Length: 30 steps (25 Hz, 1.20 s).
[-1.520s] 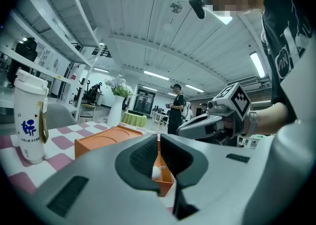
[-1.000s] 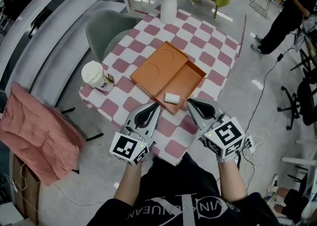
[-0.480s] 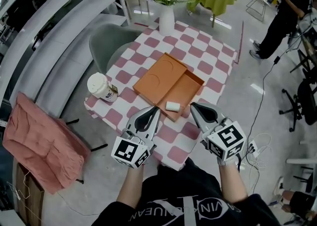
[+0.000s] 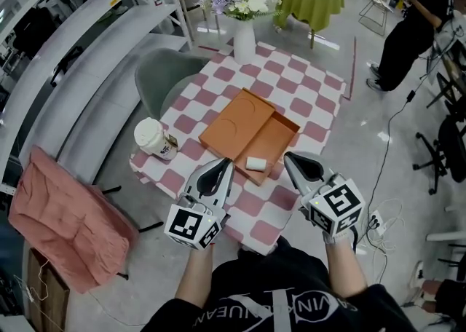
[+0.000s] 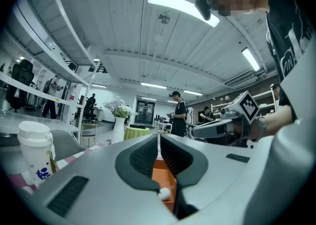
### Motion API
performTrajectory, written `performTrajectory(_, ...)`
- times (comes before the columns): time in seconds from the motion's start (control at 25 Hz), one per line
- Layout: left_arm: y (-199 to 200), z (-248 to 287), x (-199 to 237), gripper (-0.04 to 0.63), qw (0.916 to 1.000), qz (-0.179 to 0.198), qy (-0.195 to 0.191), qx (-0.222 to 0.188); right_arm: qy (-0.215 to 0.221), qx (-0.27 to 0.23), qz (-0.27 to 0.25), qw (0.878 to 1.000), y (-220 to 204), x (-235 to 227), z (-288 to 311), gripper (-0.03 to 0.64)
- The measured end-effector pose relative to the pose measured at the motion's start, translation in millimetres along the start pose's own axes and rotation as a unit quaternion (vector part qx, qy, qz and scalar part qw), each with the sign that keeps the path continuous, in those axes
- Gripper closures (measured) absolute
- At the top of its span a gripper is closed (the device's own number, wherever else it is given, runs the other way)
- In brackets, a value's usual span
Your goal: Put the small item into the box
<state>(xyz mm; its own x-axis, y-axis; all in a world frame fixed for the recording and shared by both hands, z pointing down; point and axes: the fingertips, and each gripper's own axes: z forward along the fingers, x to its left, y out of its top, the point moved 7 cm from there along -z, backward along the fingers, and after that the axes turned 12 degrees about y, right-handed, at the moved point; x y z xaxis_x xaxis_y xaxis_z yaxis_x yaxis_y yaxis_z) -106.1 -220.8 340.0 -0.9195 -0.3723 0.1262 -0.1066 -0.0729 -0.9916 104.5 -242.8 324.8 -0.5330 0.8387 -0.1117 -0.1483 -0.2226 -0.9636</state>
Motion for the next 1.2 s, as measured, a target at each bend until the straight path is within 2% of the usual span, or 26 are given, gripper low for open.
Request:
performTrajectory(0.36,6.2,-2.7,4.9,0.574,0.9999,0.002,0.009,-0.014,-0.008,-0.014,-0.001,1.0,7.5,-2.9,-3.8,0.611)
performTrajectory(0.84,0.6,-11.0,10.3,0.575,0.9997,0.0,0.022,-0.01,-0.012,-0.016,0.005,1.0,4.4,-1.3,-6.1,0.611)
performTrajectory(1.2,-7.4,-14.7,5.4,0.574,0.9999,-0.008,0.013,0.003,-0.019,-0.014,0.012,1.0,-2.4,2.2,-11.0,0.611)
